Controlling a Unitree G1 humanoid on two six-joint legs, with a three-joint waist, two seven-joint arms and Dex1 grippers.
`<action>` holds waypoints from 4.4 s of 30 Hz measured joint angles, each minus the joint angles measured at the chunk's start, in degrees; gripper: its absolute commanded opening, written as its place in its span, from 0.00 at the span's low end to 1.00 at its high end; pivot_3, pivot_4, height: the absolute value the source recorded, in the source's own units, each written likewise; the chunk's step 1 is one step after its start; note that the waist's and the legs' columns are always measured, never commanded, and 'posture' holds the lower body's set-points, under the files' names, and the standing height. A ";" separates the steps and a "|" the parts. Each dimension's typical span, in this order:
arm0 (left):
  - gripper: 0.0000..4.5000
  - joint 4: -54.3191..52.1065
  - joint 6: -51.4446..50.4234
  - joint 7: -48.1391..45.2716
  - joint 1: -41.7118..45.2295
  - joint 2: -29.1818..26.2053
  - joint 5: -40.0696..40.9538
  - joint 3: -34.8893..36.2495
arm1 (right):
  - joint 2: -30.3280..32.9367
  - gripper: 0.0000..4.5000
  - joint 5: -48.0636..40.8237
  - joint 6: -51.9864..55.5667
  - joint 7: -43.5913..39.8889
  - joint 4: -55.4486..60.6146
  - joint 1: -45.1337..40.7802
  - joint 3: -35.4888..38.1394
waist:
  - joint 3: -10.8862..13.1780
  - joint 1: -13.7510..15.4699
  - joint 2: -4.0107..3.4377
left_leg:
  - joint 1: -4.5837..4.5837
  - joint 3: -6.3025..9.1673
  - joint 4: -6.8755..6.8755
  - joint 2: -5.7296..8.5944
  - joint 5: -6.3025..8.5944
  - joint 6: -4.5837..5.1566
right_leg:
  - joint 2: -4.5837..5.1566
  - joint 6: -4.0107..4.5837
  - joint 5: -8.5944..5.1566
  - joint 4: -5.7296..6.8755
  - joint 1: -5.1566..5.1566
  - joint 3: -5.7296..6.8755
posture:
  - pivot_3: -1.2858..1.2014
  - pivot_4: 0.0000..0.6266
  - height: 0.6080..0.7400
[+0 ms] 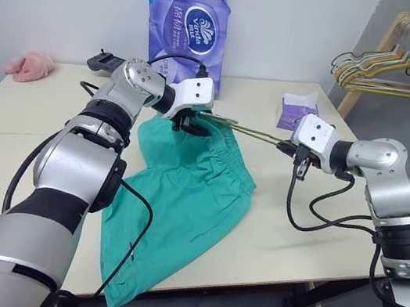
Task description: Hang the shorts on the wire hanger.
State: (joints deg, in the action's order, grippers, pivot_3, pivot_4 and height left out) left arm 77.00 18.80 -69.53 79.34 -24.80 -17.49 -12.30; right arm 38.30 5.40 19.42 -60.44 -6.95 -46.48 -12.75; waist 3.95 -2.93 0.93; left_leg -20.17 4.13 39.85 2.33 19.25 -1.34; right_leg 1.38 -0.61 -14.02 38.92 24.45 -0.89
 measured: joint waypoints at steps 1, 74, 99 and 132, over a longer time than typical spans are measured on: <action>0.52 0.00 0.01 0.00 -0.12 0.00 0.00 -0.02 | 0.01 0.00 0.00 0.19 -0.42 0.12 -0.02 0.00 | 0.00 0.00 0.00 | 0.00 0.00 0.00 0.00 0.00 0.00 | 0.00 0.00 0.00 0.00 0.00 0.00 | 0.49 0.00 1.00; 0.52 -22.89 -55.07 -12.08 -19.87 -12.09 26.44 18.77 | 1.96 0.99 -19.69 19.42 -3.81 6.18 6.23 -2.04 | -0.46 -1.59 0.44 | -0.73 0.09 0.20 0.06 -0.02 -0.03 | 0.20 0.01 0.01 0.19 0.77 0.02 | 0.51 0.02 1.00; 0.52 -22.32 -33.25 -8.27 -20.22 -8.98 20.55 9.16 | 0.36 0.99 4.55 2.94 -2.48 3.36 -7.16 -11.38 | -0.50 -1.70 0.48 | -0.73 0.01 0.18 0.04 -0.01 -0.04 | 0.21 0.01 0.01 0.19 0.83 0.01 | 0.50 0.04 1.00; 0.52 -20.01 -28.42 -3.75 -18.56 -6.90 18.76 7.95 | -11.17 0.30 14.26 -1.62 3.08 -17.47 -11.21 -19.89 | -0.51 -2.14 0.47 | -0.74 0.06 0.16 0.07 -0.02 -0.04 | 0.23 0.01 0.01 0.18 0.85 0.02 | 0.50 0.04 1.00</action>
State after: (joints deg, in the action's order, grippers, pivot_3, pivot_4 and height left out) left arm 56.99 -9.62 -73.29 60.78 -31.69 1.27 -4.35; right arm 27.13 19.66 17.80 -57.36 -24.42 -57.69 -32.64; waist 3.44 -5.07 1.40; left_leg -20.90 4.19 40.02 2.40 19.23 -1.39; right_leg 1.61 -0.60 -14.01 39.11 25.31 -0.87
